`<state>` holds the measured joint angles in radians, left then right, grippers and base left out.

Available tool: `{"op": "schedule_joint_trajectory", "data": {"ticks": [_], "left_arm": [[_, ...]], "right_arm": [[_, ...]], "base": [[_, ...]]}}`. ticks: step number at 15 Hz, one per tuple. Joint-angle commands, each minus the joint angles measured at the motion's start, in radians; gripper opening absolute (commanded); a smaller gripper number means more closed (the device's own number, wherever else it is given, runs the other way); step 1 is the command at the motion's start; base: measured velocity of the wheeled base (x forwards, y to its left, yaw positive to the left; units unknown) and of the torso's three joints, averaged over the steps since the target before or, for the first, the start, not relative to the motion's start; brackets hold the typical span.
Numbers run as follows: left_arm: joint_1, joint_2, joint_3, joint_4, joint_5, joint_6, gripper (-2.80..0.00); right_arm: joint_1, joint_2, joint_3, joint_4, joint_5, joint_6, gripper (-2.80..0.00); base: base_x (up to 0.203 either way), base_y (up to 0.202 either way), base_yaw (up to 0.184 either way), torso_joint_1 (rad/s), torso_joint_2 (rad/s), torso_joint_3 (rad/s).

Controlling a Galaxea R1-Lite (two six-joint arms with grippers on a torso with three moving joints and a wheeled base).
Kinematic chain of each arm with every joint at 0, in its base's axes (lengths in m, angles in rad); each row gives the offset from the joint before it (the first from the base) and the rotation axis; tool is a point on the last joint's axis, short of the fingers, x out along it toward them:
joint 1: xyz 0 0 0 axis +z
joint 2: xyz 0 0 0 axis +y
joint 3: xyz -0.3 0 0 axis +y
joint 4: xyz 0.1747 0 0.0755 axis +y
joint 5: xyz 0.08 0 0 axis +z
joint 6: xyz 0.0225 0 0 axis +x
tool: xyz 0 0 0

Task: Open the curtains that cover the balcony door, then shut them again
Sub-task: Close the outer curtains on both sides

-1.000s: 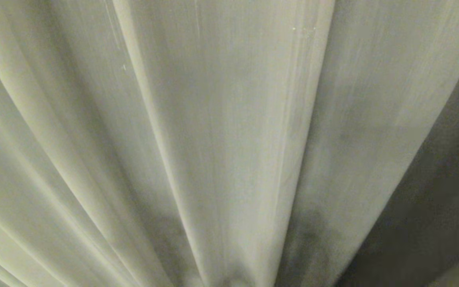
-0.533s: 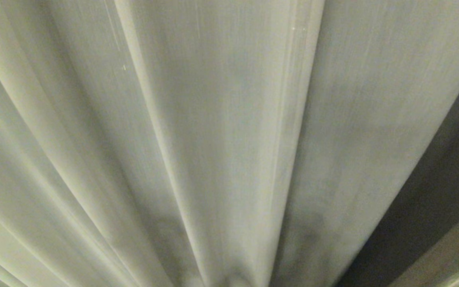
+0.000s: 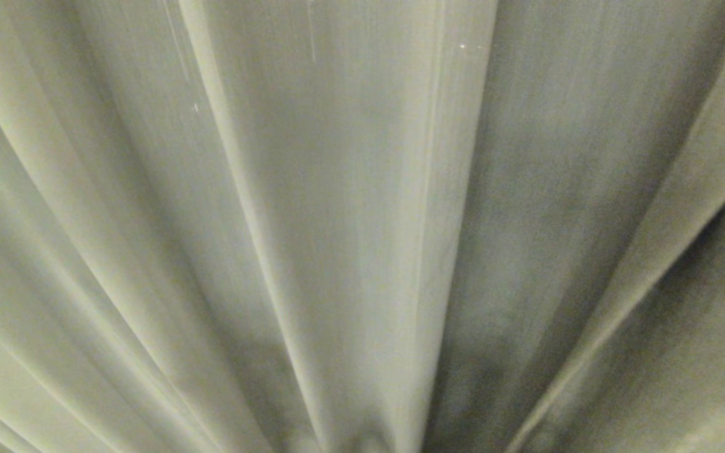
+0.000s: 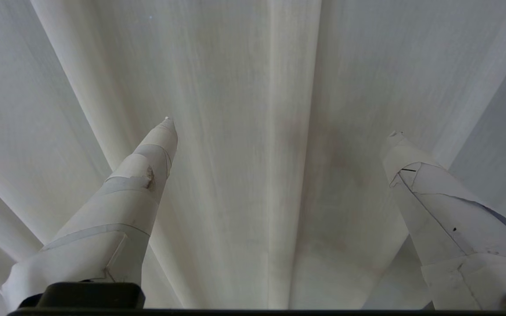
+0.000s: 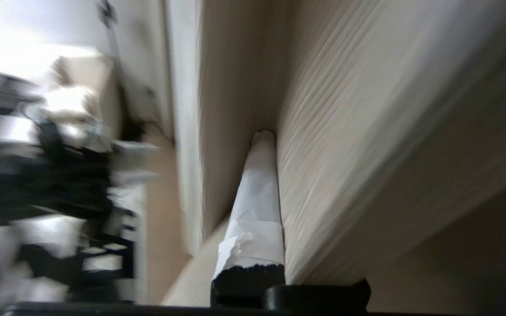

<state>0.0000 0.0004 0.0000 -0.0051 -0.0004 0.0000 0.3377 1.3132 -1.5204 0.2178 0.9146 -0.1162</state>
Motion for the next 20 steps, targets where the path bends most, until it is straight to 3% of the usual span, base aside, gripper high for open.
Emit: {"op": "schedule_joint_trajectory", "data": {"ticks": [1, 4, 7, 14, 18, 20], "left_arm": [[0.0, 0.0, 0.0, 0.0, -0.001, 0.0, 0.0], [0.0, 0.0, 0.0, -0.001, 0.0, 0.0, 0.0], [0.0, 0.0, 0.0, -0.001, 0.0, 0.0, 0.0], [0.0, 0.0, 0.0, -0.001, 0.0, 0.0, 0.0], [0.0, 0.0, 0.0, 0.0, 0.0, 0.0, 0.0], [0.0, 0.0, 0.0, -0.001, 0.0, 0.0, 0.0]], "right_arm": [[0.12, 0.14, -0.032, 0.015, -0.148, -0.078, -2.8], [0.234, 0.205, -0.062, -0.025, -0.324, -0.099, -2.8], [0.282, 0.234, -0.056, -0.101, -0.432, -0.099, -2.8], [0.302, 0.241, -0.031, -0.143, -0.453, -0.1, -2.8], [0.301, 0.176, 0.031, -0.145, -0.562, -0.094, -2.8], [0.299, 0.114, 0.076, -0.142, -0.574, -0.071, -2.8]], "base": [[0.0, 0.0, 0.0, 0.0, 0.0, 0.0], [0.0, 0.0, 0.0, 0.0, 0.0, 0.0], [0.0, 0.0, 0.0, 0.0, 0.0, 0.0], [0.0, 0.0, 0.0, 0.0, 0.0, 0.0], [0.0, 0.0, 0.0, 0.0, 0.0, 0.0], [0.0, 0.0, 0.0, 0.0, 0.0, 0.0]]}}
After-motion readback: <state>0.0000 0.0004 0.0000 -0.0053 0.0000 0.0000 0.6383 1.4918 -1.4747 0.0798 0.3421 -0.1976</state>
